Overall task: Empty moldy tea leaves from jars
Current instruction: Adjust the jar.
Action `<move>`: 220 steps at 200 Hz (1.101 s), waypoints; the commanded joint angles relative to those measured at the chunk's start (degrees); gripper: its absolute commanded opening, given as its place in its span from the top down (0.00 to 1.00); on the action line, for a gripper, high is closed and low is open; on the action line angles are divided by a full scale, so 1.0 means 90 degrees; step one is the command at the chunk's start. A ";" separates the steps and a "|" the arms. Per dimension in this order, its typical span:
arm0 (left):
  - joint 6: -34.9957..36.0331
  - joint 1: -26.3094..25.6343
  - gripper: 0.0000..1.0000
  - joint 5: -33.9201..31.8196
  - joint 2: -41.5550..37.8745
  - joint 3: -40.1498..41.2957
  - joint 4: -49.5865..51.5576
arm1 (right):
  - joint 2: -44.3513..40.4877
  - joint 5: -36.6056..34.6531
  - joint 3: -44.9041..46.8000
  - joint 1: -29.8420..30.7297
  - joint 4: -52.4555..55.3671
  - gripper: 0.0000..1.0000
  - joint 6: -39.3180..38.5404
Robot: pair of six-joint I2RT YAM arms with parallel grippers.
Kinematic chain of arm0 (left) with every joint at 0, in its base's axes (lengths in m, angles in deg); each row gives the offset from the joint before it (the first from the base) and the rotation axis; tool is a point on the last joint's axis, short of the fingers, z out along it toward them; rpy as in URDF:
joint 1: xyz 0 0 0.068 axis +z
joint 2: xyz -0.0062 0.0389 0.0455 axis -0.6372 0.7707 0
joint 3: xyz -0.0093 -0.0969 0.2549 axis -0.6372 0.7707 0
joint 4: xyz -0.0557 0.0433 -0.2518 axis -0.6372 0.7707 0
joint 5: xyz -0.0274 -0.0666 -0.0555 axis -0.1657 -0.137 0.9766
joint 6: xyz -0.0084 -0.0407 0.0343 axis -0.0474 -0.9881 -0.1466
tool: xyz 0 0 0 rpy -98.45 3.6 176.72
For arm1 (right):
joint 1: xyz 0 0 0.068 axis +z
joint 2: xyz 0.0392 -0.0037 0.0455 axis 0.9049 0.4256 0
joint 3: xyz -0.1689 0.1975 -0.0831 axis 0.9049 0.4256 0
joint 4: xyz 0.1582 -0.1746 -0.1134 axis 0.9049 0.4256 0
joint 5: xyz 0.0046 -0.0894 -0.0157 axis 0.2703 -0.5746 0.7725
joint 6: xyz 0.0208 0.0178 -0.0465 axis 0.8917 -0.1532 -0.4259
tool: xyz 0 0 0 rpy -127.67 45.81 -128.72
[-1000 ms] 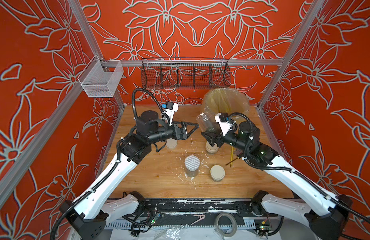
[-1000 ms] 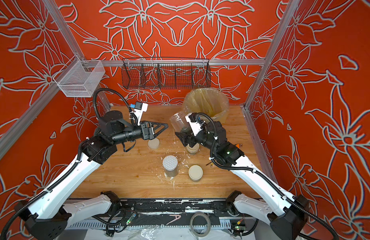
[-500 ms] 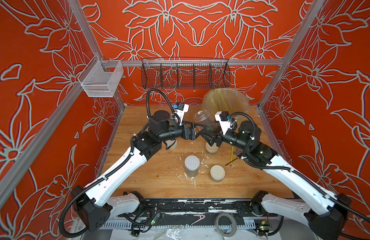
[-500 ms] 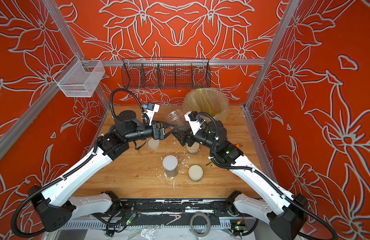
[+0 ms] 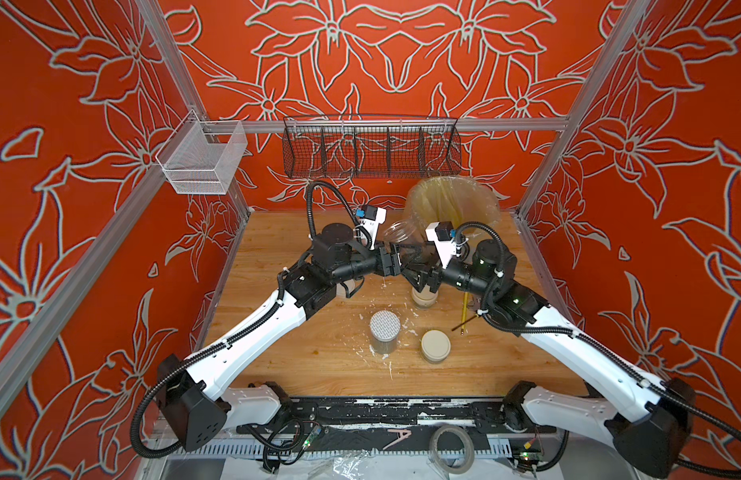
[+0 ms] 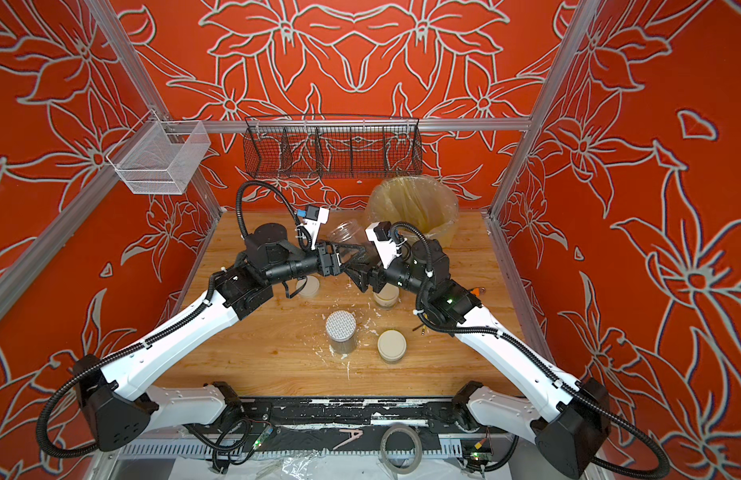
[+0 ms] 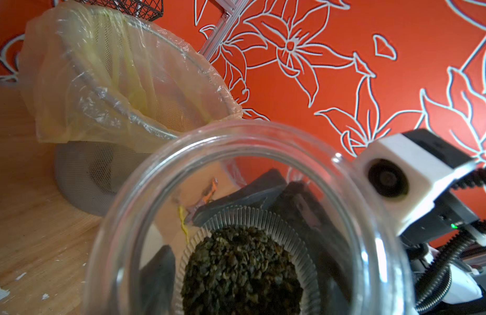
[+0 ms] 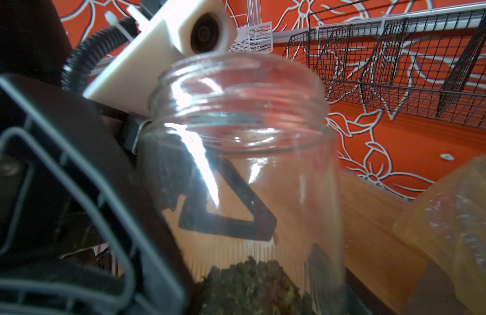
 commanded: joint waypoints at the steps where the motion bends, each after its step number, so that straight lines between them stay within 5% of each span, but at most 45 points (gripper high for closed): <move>1: -0.0379 -0.0032 0.31 -0.0299 0.0064 -0.0159 0.0047 | -0.0075 0.0433 -0.0067 0.0057 -0.0762 0.75 -0.0100; 36: -0.0719 -0.0032 0.55 -0.0124 0.0183 -0.0472 0.0297 | -0.0077 0.0580 0.0089 0.0070 -0.0963 0.64 -0.0167; 59: -0.1267 -0.0032 0.68 -0.0197 0.0220 -0.0619 0.0385 | -0.0174 0.0210 0.0216 0.0067 -0.1174 0.25 -0.0170; 80: -0.1792 -0.0032 0.79 -0.0261 0.0230 -0.0765 0.0406 | -0.0399 -0.0343 0.0625 0.0067 -0.1857 0.03 -0.0267; 155: -0.2066 -0.0042 0.89 -0.0559 0.0365 -0.1426 0.0875 | -0.0262 -0.0673 0.1868 0.0071 -0.4931 0.03 -0.0767; 220: -0.2114 -0.0062 0.90 -0.0564 0.0449 -0.1531 0.0932 | 0.0742 -0.0872 0.1760 0.0067 -0.6347 0.03 -0.0778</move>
